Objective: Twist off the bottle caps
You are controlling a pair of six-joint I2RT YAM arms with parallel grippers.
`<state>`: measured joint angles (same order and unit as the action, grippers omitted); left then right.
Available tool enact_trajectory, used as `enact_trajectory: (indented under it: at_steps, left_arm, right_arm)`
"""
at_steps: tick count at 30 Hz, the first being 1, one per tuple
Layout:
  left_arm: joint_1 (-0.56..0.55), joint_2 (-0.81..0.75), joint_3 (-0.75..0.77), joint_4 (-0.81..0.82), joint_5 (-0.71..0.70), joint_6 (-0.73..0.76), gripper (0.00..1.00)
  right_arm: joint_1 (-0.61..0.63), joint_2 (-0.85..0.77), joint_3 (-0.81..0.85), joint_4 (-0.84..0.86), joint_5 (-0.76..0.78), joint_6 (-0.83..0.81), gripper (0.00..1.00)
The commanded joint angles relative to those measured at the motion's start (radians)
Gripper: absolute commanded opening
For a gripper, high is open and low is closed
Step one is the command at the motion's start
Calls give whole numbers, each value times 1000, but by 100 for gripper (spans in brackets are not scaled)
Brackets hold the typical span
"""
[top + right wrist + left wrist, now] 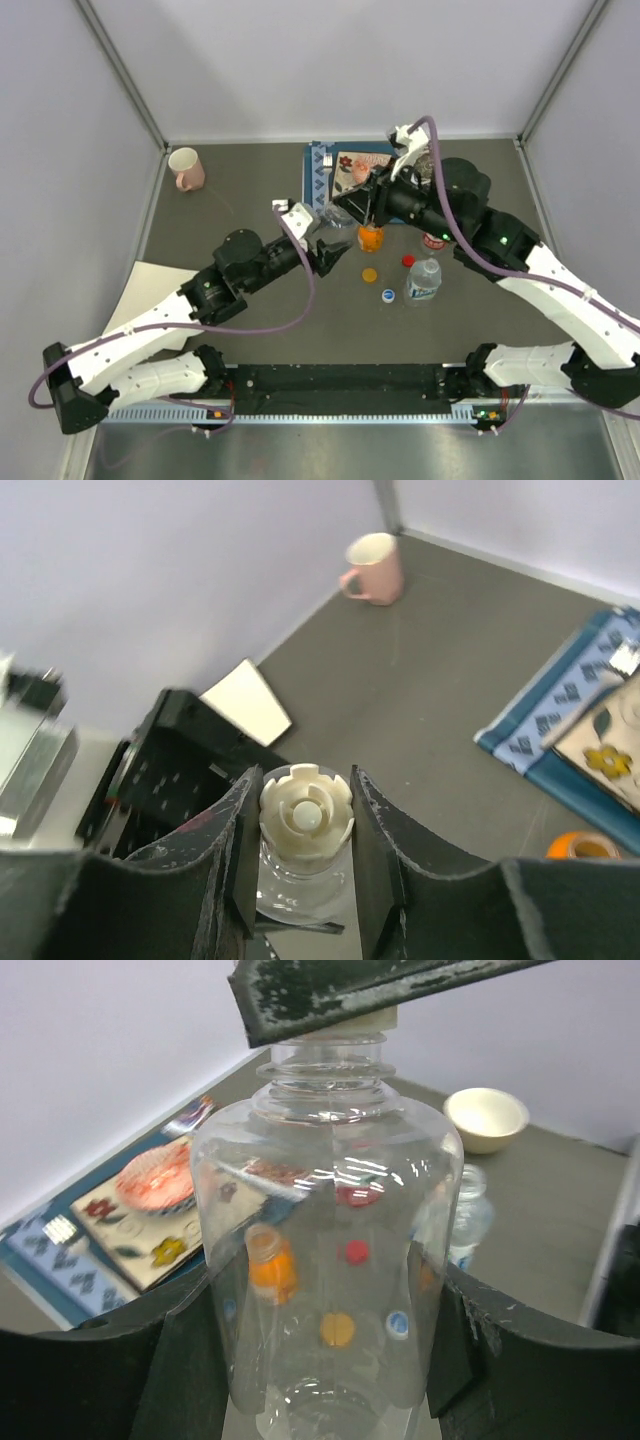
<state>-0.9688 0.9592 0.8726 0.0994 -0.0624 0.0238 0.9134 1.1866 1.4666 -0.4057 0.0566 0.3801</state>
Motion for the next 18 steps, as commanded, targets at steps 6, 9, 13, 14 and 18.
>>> enact_trajectory:
  at_steps: [6,9,13,14,18]
  left_arm:
    - [48,-22,111,28,740,-117,38]
    - [83,21,132,86,936,-223,38]
    - [120,68,132,228,1110,-385,38]
    - [125,76,129,265,1133,-421,38]
    - [148,108,118,417,1246,-583,39]
  right_arm:
    - [2,-166,-29,53,-530,-329,0]
    - [-7,-183,-25,54,-680,-331,0]
    - [-18,-188,-8,50,-846,-322,0]
    - [-19,-191,-3,48,-877,-320,0]
    - [-30,-194,20,47,-1058,-314,0]
